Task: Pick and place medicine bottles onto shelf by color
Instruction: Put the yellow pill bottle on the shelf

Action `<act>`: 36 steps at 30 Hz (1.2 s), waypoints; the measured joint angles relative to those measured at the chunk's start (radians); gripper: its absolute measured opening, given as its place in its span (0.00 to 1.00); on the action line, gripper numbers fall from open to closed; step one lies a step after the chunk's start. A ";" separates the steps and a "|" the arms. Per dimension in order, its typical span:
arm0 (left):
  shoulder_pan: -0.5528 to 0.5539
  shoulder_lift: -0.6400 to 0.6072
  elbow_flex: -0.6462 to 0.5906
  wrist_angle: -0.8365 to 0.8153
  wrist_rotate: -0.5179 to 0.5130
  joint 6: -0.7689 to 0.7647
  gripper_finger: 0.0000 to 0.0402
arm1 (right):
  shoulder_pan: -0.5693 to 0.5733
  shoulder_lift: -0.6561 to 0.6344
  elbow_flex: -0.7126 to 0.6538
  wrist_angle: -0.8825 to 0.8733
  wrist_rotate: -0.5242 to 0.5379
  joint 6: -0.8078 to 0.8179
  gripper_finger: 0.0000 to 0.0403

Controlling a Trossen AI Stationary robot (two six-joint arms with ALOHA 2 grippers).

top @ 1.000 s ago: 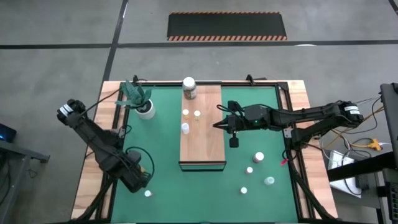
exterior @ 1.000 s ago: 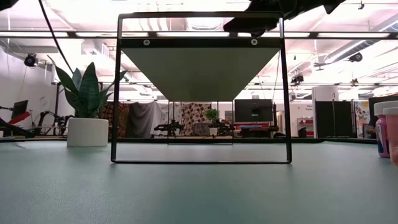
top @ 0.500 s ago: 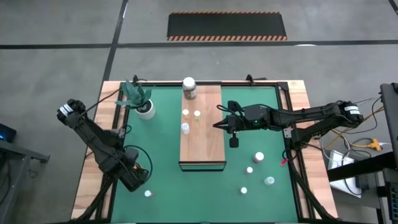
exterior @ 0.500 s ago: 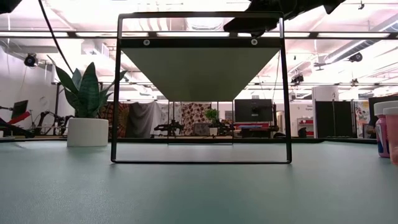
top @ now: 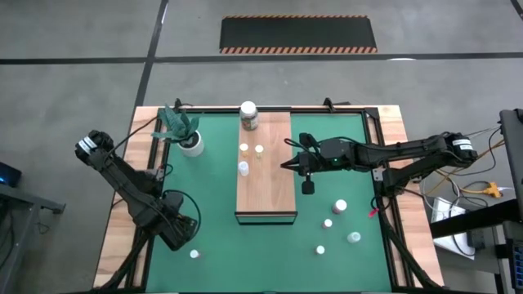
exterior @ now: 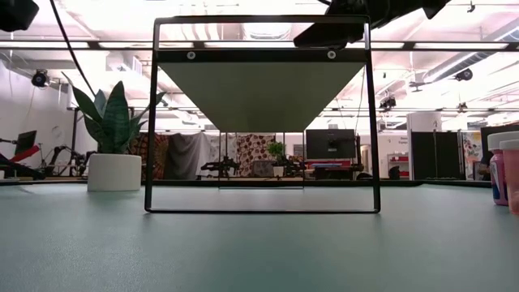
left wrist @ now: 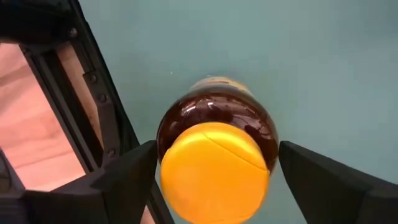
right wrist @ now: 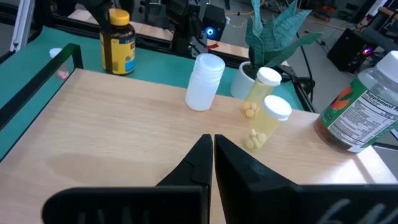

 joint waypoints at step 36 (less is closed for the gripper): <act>0.000 0.026 0.009 -0.003 -0.081 -0.031 0.53 | 0.000 0.000 0.000 -0.020 0.000 -0.005 0.02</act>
